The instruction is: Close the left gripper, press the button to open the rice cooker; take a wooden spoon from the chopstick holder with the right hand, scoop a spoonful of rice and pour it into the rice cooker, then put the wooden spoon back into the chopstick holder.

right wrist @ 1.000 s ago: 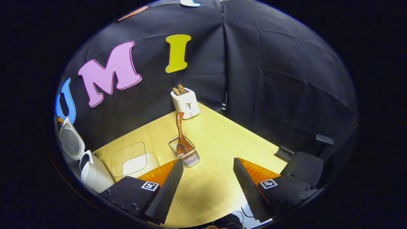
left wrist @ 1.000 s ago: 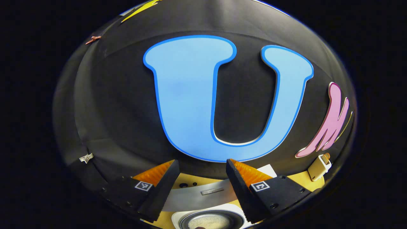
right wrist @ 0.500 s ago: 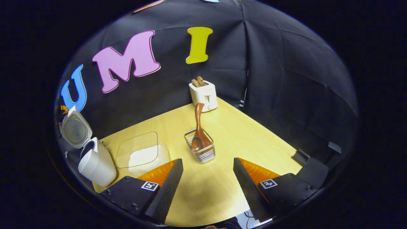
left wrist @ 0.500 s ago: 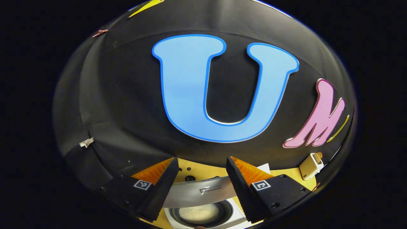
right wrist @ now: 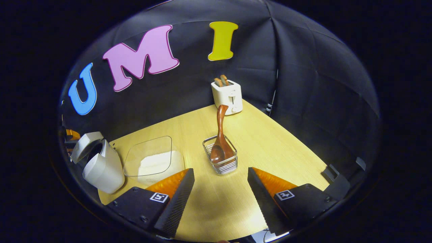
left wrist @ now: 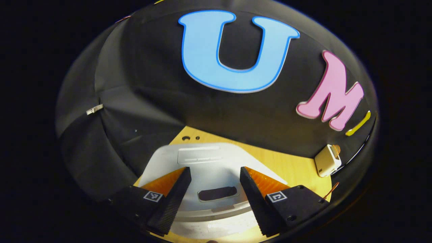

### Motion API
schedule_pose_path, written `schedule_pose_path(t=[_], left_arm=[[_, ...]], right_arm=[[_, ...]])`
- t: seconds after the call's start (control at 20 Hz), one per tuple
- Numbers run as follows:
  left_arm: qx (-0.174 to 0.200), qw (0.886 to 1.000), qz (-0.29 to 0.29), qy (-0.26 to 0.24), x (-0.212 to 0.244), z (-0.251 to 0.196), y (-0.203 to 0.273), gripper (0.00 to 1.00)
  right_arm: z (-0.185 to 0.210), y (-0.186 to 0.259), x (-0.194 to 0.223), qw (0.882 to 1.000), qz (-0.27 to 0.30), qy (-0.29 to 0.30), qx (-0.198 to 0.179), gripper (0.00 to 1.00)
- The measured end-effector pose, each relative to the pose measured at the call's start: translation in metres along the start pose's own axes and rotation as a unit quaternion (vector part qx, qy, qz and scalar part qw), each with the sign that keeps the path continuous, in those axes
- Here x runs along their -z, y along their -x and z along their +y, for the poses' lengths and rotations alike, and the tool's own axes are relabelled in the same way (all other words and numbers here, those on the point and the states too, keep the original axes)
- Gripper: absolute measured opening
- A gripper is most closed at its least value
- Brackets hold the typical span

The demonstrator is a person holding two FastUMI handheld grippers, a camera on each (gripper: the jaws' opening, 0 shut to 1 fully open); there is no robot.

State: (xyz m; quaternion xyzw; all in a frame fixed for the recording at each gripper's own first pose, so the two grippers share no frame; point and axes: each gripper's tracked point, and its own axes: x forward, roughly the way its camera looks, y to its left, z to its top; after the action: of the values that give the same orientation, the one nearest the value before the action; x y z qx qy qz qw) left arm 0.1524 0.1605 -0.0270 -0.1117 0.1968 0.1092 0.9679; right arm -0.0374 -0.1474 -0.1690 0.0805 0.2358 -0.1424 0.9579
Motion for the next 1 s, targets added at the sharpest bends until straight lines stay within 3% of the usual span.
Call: schedule_pose_path(t=[0.2, 0.35, 0.45, 0.85, 1.0], left_arm=[[-0.032, 0.999, 0.02, -0.017, 0.044, -0.001, -0.005, 0.97], [-0.05, 0.996, 0.027, -0.063, 0.062, -0.004, -0.005, 0.98], [-0.054, 0.997, 0.022, -0.058, 0.069, -0.008, -0.005, 0.99], [-0.057, 0.994, -0.076, -0.059, 0.068, -0.008, -0.011, 1.0], [-0.064, 0.993, -0.077, -0.059, 0.066, -0.009, -0.008, 1.0]], right_arm=[[0.008, -0.007, 0.004, 0.999, 0.015, 0.02, -0.028, 0.99], [0.006, -0.006, -0.007, 0.998, -0.002, 0.06, -0.034, 0.99], [0.01, -0.008, -0.005, 0.996, 0.0, 0.075, -0.048, 0.99], [0.007, -0.019, 0.001, 0.992, 0.02, 0.091, -0.086, 0.99], [0.013, -0.018, 0.0, 0.991, 0.02, 0.084, -0.107, 0.99]])
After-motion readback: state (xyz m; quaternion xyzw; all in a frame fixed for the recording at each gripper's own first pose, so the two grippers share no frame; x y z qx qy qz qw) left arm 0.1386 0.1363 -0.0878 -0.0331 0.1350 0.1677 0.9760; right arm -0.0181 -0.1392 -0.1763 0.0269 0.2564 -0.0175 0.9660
